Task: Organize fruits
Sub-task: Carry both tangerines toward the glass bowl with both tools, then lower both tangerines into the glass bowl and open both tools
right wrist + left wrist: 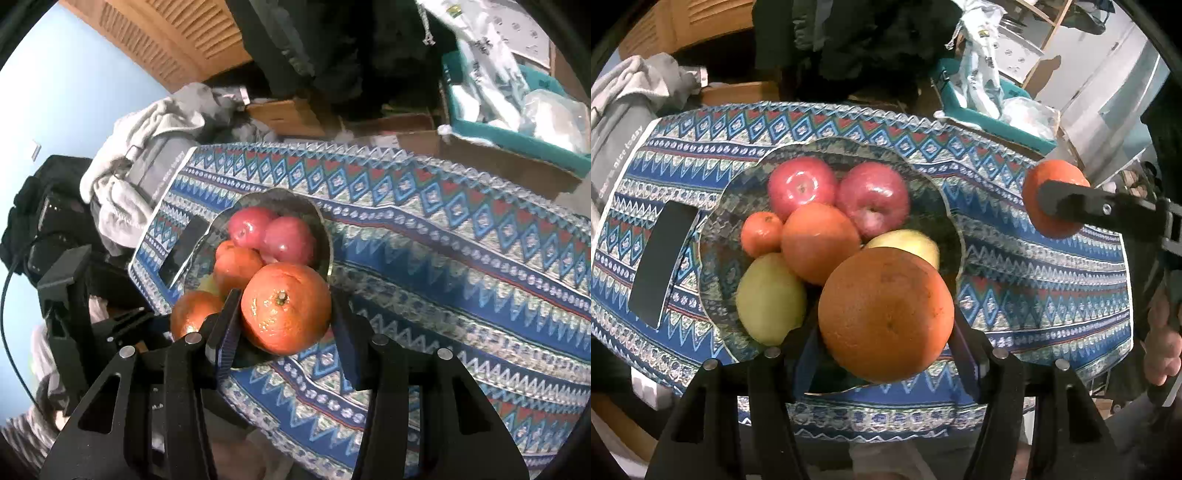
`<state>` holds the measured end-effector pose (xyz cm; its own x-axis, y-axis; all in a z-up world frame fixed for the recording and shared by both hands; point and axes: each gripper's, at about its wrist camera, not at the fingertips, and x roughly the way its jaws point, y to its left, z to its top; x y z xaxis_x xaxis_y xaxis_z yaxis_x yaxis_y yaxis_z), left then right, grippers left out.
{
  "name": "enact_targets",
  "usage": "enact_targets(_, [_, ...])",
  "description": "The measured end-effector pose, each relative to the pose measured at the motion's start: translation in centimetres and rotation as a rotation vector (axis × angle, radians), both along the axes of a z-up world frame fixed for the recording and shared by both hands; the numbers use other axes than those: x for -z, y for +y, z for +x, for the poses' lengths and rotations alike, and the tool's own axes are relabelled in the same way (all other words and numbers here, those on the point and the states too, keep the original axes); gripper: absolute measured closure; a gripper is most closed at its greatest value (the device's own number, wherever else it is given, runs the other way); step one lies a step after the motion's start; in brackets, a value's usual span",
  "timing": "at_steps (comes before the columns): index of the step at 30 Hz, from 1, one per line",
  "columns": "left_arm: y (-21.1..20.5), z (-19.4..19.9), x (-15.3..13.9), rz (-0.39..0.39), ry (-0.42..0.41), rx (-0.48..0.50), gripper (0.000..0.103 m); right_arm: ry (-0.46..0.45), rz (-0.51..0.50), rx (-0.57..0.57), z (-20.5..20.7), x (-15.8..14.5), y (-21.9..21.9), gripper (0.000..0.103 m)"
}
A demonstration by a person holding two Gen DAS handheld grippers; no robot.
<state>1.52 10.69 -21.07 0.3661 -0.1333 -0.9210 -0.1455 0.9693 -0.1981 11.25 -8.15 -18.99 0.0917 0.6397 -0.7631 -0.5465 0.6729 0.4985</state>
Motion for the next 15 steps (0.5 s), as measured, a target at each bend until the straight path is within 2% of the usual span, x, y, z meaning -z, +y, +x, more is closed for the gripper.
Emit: enact_targets(15, [2.4,0.4,4.1,0.010,0.101,-0.027,0.038,0.024,-0.064,-0.063,-0.4,2.5,5.6,0.057])
